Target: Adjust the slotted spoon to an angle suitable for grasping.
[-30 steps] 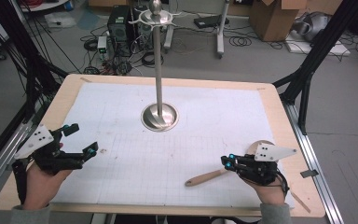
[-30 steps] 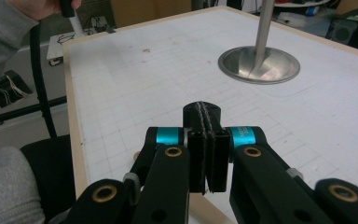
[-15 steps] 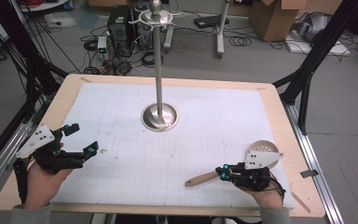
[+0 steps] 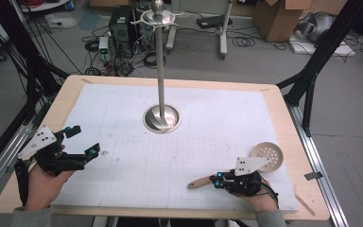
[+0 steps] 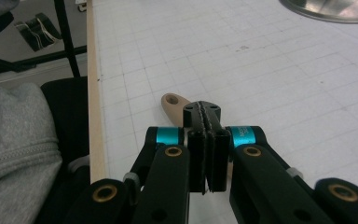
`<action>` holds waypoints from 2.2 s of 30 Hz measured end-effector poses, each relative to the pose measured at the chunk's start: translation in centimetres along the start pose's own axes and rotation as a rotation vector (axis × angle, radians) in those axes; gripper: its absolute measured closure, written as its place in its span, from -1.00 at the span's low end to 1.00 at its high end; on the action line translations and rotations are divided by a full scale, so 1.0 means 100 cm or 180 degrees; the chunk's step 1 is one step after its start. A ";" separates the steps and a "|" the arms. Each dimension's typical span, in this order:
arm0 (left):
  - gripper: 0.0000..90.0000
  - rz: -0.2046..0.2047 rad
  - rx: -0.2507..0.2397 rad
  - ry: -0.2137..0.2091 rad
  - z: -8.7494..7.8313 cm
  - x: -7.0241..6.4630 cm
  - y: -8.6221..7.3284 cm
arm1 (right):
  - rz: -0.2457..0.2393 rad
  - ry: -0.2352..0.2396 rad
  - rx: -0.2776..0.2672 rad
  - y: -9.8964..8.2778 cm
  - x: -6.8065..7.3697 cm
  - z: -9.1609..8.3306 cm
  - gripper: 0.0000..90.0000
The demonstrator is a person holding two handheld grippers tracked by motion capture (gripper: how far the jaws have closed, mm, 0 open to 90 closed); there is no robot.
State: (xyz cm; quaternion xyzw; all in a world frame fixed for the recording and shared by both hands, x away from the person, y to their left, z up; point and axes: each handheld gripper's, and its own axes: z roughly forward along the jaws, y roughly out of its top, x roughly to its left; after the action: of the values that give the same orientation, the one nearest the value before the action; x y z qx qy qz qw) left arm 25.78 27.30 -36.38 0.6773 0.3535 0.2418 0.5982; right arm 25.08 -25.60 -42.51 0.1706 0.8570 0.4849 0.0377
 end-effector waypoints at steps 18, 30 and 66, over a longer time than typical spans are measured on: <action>-0.96 -0.0025 0.0042 0.0023 -0.002 0.004 -0.003 | -0.0019 0.0041 0.0310 -0.008 -0.001 0.025 0.99; -0.96 -0.0030 0.0054 0.0074 -0.009 0.005 -0.005 | 0.0027 -0.0213 0.0288 -0.002 -0.006 0.039 0.99; -0.96 -0.0051 0.0095 0.0232 -0.032 0.009 -0.012 | 0.0347 -0.0978 0.0222 0.018 -0.034 0.065 0.99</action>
State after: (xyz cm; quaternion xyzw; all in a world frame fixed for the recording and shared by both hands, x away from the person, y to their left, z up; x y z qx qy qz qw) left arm 23.74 30.09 -37.13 0.6741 0.3839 0.2563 0.5767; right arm 30.25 -20.52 -44.74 0.2902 0.8469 0.4244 0.1359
